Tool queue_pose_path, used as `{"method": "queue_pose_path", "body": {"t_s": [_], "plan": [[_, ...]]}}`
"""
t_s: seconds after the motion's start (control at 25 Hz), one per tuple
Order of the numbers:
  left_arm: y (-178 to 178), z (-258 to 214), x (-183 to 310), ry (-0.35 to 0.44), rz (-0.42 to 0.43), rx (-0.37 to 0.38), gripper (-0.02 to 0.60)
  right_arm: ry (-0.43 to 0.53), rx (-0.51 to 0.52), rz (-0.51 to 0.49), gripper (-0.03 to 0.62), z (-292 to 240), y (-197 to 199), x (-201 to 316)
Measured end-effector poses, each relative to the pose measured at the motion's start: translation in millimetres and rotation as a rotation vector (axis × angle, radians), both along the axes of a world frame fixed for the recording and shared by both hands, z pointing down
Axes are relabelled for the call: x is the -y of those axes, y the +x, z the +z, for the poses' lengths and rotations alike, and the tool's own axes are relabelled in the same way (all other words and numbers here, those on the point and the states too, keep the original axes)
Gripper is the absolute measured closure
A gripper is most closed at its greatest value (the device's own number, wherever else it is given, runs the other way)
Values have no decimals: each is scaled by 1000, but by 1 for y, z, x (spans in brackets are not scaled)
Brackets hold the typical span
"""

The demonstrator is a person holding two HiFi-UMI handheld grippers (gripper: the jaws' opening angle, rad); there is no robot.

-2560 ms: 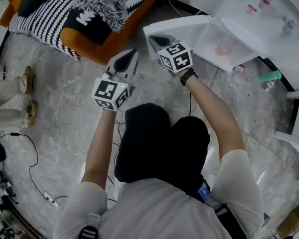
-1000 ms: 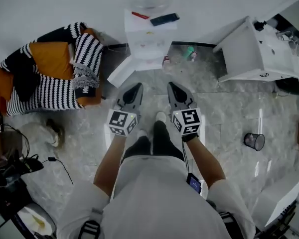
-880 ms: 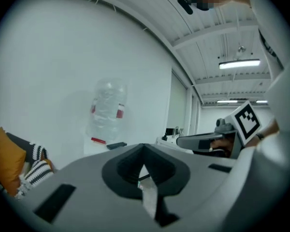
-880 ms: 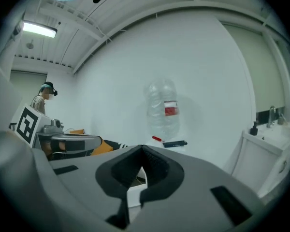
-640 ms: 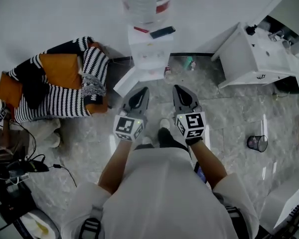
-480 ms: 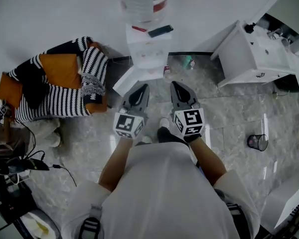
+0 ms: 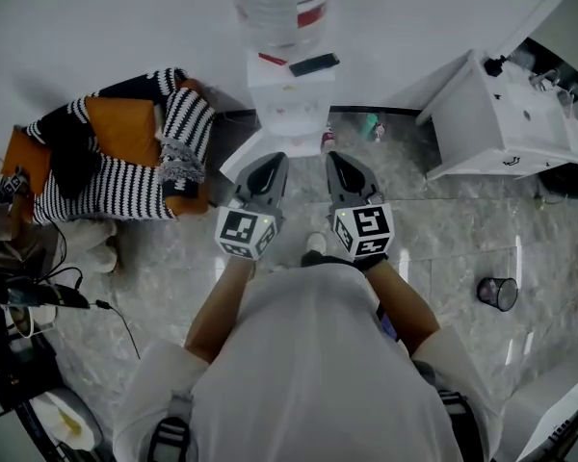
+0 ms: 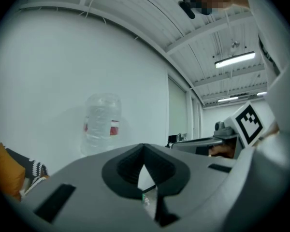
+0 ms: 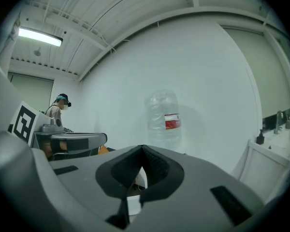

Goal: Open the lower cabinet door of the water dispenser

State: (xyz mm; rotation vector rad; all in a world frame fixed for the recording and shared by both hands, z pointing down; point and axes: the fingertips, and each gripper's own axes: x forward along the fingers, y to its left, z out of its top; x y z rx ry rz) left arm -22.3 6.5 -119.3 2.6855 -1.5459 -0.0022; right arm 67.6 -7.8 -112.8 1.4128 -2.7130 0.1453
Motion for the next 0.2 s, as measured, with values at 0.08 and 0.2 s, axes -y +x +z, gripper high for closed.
{"method": "queue_pose_path", "body": {"t_s": [0.08,0.2], "plan": [[5,0,11,-8,-12,1,571,0,1,-13,585,-1,7,11],[13,1,28,-25,-30,-4,571,1,-2,-34,585,-1,19,29]]}}
